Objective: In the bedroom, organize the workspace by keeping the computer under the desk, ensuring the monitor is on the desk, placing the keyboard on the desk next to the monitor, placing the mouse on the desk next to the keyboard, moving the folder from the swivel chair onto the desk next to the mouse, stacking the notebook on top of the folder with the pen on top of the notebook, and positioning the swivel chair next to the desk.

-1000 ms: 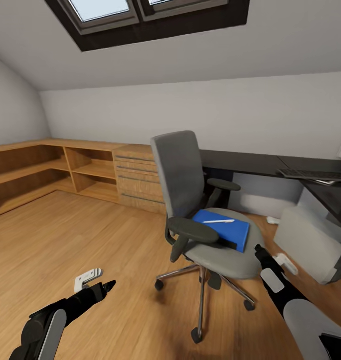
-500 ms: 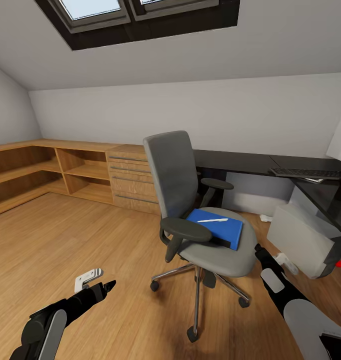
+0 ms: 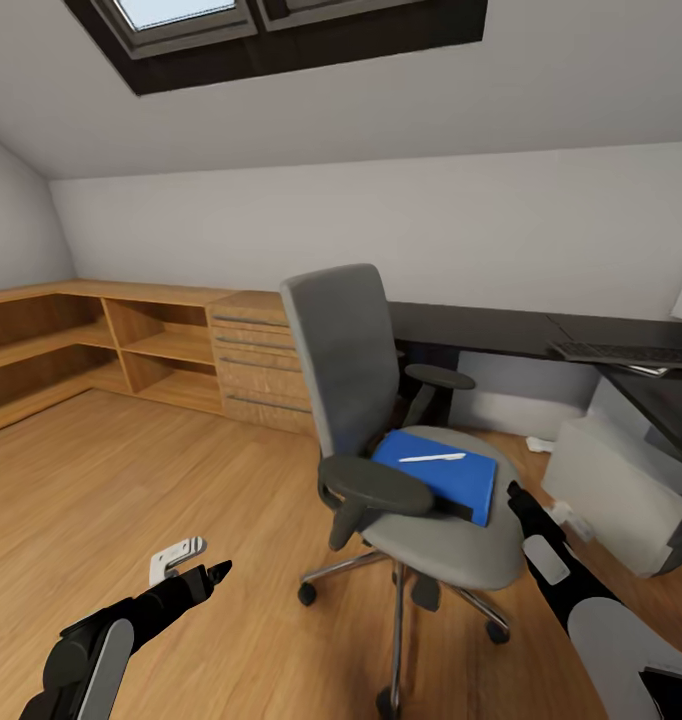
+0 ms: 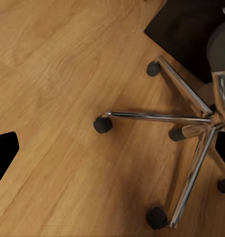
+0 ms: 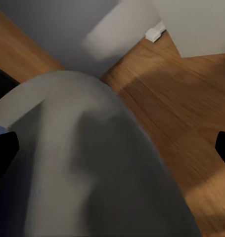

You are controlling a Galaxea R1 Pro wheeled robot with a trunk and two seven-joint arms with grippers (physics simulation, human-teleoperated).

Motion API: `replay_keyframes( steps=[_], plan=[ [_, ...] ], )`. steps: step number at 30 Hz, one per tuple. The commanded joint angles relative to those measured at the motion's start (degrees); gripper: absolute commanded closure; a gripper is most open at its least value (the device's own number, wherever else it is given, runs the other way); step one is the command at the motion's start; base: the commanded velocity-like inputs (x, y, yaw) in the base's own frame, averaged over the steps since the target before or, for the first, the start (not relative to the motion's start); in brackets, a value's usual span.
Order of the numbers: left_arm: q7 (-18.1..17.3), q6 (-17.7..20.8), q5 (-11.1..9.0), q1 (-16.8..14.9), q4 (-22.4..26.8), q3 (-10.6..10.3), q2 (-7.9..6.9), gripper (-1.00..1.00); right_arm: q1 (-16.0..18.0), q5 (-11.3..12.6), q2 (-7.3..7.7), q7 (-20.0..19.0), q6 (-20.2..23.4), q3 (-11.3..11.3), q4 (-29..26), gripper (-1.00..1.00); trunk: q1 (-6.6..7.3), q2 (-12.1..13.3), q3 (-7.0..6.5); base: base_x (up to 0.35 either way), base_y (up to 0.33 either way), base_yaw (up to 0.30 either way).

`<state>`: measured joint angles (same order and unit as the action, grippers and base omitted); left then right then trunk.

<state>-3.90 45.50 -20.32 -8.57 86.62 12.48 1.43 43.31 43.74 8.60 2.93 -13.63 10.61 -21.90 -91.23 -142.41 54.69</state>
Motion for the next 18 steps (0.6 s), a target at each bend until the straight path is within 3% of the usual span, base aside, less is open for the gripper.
replay_keyframes(
  steps=[1, 12, 14, 15, 18],
  plan=[
    [-0.4, 0.3, 0.2, 0.0, 0.0, 0.2, 0.07, -1.00, 0.0, 0.6, 0.06, 0.0, -0.1, -0.1, 0.0, -1.00, -0.01, 0.0, 0.06, 0.168, 0.000, 0.000],
    [-0.4, 0.3, 0.3, 0.0, 0.0, 0.2, 0.07, -1.00, 0.0, 1.0, 0.99, -0.2, 0.4, -0.1, 0.0, -1.00, -0.01, 0.0, 0.06, 0.101, 0.000, 0.000],
    [-0.4, 0.3, 0.3, 0.0, 0.0, 0.2, 0.07, -1.00, 0.0, 2.9, 1.57, -0.2, 0.4, -0.1, 0.0, -1.00, -0.01, 0.0, 0.06, 0.011, 0.000, 0.000],
    [-0.4, 0.3, 0.3, 0.0, 0.0, 0.2, 0.07, -1.00, 0.0, 5.6, 2.30, -0.2, 0.9, -0.1, 0.1, -1.00, -0.01, 0.0, 0.06, 0.003, 0.000, 0.000],
    [-0.4, 0.3, 0.3, 0.0, -0.1, 0.2, 0.07, -1.00, 0.0, 6.9, 2.70, -0.3, 2.9, -0.1, 0.1, -1.00, -0.01, 0.0, 0.06, 0.001, 0.000, 0.000]
  ],
)
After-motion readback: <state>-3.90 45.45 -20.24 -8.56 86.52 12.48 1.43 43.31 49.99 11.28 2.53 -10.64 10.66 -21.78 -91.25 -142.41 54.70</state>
